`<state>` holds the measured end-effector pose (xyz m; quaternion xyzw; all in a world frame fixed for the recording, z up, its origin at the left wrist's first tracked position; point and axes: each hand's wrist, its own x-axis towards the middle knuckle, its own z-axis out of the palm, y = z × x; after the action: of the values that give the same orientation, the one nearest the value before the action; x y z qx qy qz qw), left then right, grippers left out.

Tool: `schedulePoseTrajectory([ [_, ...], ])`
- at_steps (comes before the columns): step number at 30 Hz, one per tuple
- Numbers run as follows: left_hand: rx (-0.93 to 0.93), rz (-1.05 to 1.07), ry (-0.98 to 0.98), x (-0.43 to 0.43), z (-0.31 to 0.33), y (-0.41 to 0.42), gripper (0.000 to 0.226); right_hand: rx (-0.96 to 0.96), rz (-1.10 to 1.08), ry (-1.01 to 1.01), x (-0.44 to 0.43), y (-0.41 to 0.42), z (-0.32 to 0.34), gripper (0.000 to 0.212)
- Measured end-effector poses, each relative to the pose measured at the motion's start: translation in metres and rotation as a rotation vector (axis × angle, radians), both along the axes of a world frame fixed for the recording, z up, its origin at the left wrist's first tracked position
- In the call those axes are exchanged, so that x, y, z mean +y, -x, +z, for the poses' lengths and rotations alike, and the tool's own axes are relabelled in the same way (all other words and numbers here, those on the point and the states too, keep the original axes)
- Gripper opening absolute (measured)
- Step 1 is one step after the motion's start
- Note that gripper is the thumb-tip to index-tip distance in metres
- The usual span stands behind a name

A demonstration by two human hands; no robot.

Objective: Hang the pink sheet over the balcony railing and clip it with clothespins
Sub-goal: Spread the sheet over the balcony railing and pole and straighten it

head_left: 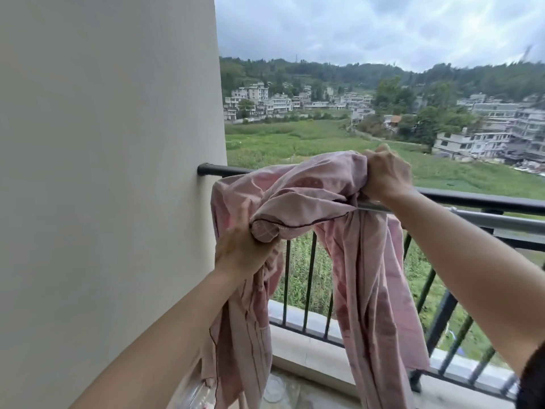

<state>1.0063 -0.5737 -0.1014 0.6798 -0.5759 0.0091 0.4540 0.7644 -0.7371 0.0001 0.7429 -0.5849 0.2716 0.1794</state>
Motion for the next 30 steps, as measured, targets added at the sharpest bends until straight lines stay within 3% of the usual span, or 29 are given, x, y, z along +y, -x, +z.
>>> schedulePoseTrajectory([
  [3, -0.17, 0.031, 0.043, -0.013, -0.001, 0.033, 0.073, -0.137, 0.058, -0.032, -0.007, 0.038, 0.005, 0.015],
  [6, -0.112, 0.028, 0.114, -0.027, 0.011, 0.087, 0.052, -0.228, 0.084, -0.068, -0.011, 0.093, 0.005, 0.003],
  [11, -0.031, -0.027, 0.139, -0.058, 0.019, 0.186, 0.044, -0.306, 0.05, -0.132, -0.016, 0.175, -0.015, 0.022],
  [18, 0.005, -0.17, 0.163, -0.09, -0.003, 0.221, 0.05, -0.295, -0.119, -0.001, -0.033, 0.214, -0.017, 0.016],
  [21, -0.021, -0.242, 0.07, -0.108, -0.005, 0.267, 0.047, -0.271, -0.204, -0.078, -0.03, 0.258, -0.026, 0.015],
  [23, -0.038, -0.267, -0.006, -0.118, -0.013, 0.297, 0.05, -0.439, -0.183, -0.157, -0.025, 0.285, -0.037, 0.016],
  [24, -0.042, -0.284, -0.058, -0.122, -0.018, 0.312, 0.052, -0.638, -0.14, -0.207, -0.021, 0.297, -0.042, 0.023],
  [27, -0.047, -0.367, -0.161, -0.121, -0.023, 0.363, 0.058, -1.147, 0.026, -0.322, -0.004, 0.326, -0.053, 0.065],
  [30, -0.041, -0.554, -0.344, -0.118, -0.016, 0.391, 0.084, -1.192, 0.039, -0.267, 0.014, 0.328, -0.058, 0.05],
])
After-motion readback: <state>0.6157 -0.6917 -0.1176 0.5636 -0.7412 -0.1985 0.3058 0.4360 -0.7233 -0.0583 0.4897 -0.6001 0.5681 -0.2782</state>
